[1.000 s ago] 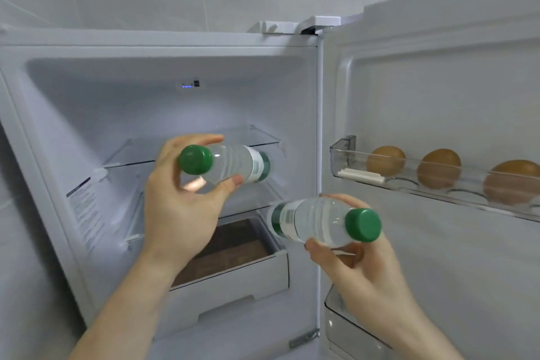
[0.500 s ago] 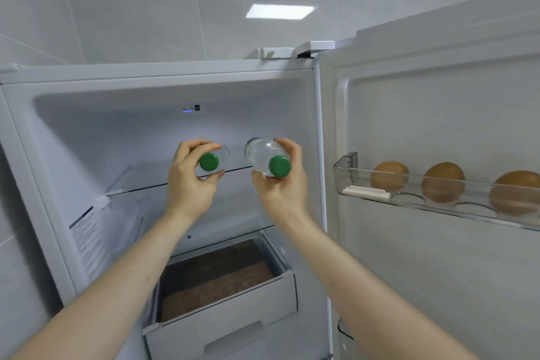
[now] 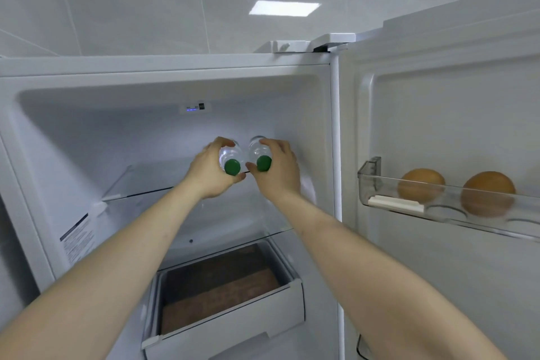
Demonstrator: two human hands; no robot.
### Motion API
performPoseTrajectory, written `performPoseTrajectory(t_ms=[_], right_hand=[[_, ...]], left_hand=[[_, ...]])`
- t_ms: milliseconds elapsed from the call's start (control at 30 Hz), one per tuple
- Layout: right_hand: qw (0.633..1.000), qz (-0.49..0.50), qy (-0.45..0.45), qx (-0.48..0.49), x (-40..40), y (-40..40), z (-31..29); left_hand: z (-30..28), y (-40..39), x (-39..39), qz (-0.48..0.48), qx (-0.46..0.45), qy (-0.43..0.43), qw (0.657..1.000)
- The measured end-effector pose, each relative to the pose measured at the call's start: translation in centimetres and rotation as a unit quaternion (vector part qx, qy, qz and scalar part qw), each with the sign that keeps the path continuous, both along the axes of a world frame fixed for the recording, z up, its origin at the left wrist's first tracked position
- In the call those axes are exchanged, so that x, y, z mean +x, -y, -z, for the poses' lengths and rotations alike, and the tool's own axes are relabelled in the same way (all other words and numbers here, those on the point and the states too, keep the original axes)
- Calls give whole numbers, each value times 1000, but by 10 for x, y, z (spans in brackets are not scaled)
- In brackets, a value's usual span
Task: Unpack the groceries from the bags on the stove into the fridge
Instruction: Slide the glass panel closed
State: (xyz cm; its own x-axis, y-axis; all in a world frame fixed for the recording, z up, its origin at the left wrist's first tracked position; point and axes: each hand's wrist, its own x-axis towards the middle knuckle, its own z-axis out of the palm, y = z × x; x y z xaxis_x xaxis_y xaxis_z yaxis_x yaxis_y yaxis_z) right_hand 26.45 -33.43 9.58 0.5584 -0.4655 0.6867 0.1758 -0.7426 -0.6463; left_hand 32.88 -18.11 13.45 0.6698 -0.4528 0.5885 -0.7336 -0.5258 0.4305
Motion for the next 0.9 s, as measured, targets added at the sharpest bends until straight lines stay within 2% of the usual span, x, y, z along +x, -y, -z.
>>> performPoseTrajectory(t_ms=[133, 267, 400, 533, 733, 900], right_hand=[[1000, 18, -22, 8, 19, 9, -3], [996, 28, -79, -22, 32, 15, -10], [997, 29, -77, 1, 34, 16, -5], [998, 32, -48, 4, 37, 17, 3], [992, 45, -118, -11, 35, 22, -10], [994, 21, -106, 4, 13, 12, -9]], left_hand=[[-13, 13, 2, 30, 62, -50, 996], [-16, 22, 10, 67, 49, -136, 987], [-15, 23, 29, 53, 19, -196, 979], [-10, 31, 35, 33, -6, -191, 981], [-5, 32, 40, 37, -43, -199, 978], [-3, 30, 40, 37, -78, -167, 982]])
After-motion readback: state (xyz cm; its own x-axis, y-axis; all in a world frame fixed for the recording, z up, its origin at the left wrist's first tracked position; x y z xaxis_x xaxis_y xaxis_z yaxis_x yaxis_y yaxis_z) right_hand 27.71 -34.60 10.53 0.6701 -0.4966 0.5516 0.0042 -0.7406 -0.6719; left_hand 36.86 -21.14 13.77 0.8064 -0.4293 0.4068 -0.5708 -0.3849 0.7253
